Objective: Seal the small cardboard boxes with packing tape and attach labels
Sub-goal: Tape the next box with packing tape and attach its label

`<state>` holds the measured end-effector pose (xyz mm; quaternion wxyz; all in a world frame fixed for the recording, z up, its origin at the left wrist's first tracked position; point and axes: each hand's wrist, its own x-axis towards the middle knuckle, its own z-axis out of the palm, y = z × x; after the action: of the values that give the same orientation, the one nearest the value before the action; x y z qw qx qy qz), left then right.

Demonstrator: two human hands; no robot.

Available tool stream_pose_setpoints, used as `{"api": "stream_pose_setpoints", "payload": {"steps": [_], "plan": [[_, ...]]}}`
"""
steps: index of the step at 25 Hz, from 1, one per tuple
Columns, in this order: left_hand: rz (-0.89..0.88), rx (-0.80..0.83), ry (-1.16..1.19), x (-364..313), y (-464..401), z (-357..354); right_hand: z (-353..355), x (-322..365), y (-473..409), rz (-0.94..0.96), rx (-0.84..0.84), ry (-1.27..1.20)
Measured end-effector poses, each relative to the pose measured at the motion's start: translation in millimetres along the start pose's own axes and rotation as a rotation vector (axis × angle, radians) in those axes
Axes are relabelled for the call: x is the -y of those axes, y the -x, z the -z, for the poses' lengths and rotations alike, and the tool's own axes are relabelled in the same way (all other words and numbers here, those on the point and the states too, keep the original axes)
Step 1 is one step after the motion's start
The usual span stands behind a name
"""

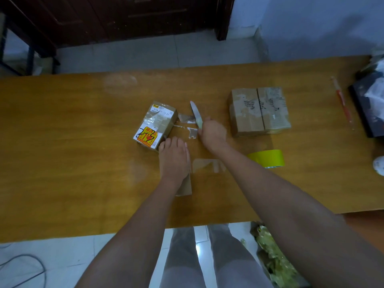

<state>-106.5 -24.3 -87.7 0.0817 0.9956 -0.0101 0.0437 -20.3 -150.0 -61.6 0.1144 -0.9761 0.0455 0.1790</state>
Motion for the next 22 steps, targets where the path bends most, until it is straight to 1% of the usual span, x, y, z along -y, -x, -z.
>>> {"api": "stream_pose_setpoints", "payload": {"steps": [3, 5, 7, 9, 14, 16, 19, 22], "plan": [[0.009, 0.029, -0.004, -0.2, -0.7, 1.4, 25.8, -5.7, -2.1, 0.003, -0.169, -0.125], [0.009, 0.053, -0.009, -1.7, -0.8, 3.3, 34.7, -12.1, 7.7, 0.021, -0.219, -0.213], [0.015, 0.07, 0.004, -1.6, -0.8, 5.0, 33.0, -17.4, 27.1, 0.023, -0.209, -0.28], [0.019, 0.085, 0.018, -1.2, -0.5, 6.0, 20.5, -23.7, 52.6, 0.014, -0.181, -0.296], [0.019, 0.159, 0.046, 0.6, -4.1, 9.3, -30.5, -33.6, 123.3, -0.049, -0.024, -0.334], [0.014, 0.186, 0.091, 4.1, -5.8, 10.1, -48.5, -30.5, 145.6, -0.074, -0.03, -0.325], [-0.02, 0.219, 0.165, 9.2, -8.2, 13.4, -66.8, -20.4, 168.2, -0.059, -0.02, -0.331], [-0.119, 0.205, 0.072, 11.9, -5.2, 15.5, -77.8, -11.9, 178.8, -0.07, 0.015, -0.329]]}}
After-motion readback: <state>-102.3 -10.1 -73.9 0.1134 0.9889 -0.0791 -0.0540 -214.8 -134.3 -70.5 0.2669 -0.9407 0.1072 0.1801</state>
